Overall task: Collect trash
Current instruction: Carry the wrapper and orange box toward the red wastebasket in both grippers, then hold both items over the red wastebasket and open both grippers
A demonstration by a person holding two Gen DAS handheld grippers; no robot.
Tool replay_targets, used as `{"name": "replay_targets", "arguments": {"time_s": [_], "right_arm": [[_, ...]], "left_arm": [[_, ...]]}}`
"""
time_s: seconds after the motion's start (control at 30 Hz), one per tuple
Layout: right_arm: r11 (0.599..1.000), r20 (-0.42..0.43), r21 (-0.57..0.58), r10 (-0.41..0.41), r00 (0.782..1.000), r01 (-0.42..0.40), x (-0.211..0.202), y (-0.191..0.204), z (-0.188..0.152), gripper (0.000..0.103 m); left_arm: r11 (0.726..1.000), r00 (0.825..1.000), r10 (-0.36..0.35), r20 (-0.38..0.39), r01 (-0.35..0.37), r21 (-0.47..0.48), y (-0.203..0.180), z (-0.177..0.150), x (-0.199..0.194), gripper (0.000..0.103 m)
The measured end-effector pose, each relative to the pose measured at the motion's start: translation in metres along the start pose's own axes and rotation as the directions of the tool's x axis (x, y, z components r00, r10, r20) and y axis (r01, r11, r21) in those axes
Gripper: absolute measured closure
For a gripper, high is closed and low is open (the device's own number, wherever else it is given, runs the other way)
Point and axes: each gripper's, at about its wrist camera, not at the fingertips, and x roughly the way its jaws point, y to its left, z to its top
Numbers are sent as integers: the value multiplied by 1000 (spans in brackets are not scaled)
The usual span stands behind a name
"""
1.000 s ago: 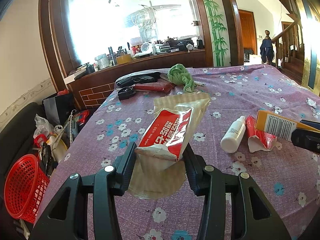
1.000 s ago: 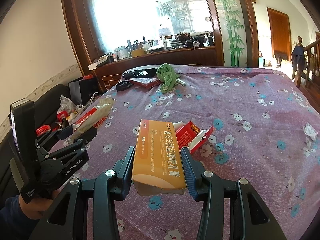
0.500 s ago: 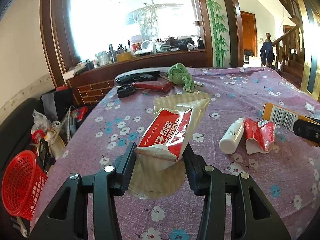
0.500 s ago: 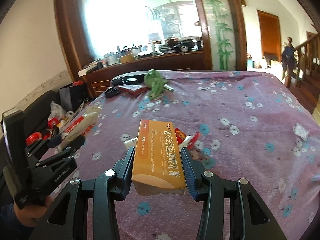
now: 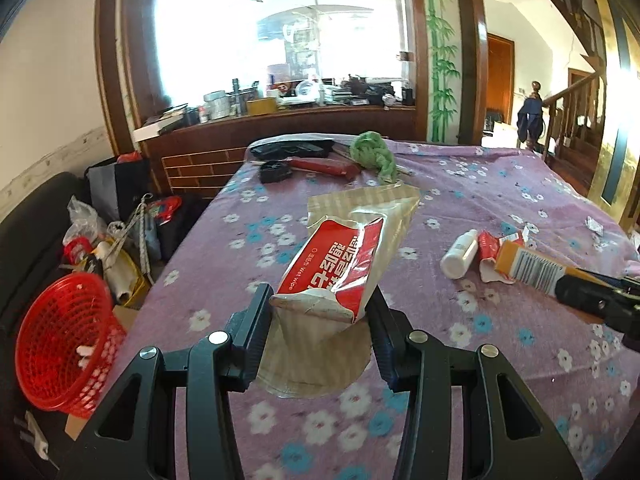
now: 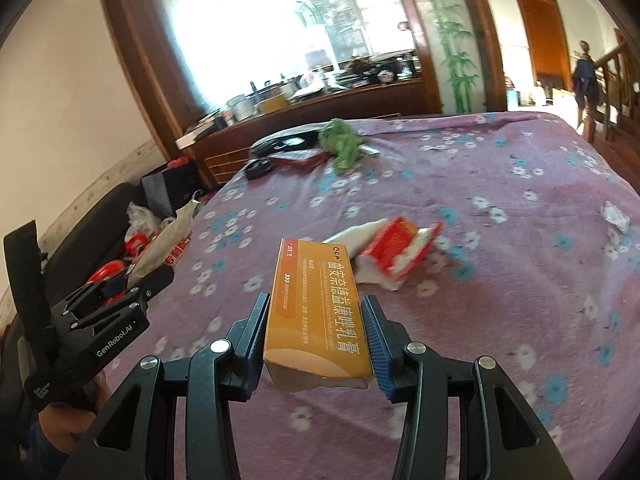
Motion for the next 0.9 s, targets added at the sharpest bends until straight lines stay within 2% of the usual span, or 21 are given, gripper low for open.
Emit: {"name": "replay_targets", "arguments": {"time_s": [0.5, 0.77, 0.9], "right_arm": [[983, -80, -142, 108, 991, -119, 42, 114, 5, 54], [960, -126, -198, 176, 976, -198, 67, 172, 13, 54], [944, -146, -227, 210, 967, -239, 80, 208, 16, 54]], "left_arm": [[984, 995, 103, 12, -100, -150, 111, -18, -36, 58], [956, 985, 171, 9, -164, -243, 174, -26, -53, 58], [931, 976, 219, -7, -211, -298, 212, -35, -59, 58]]}}
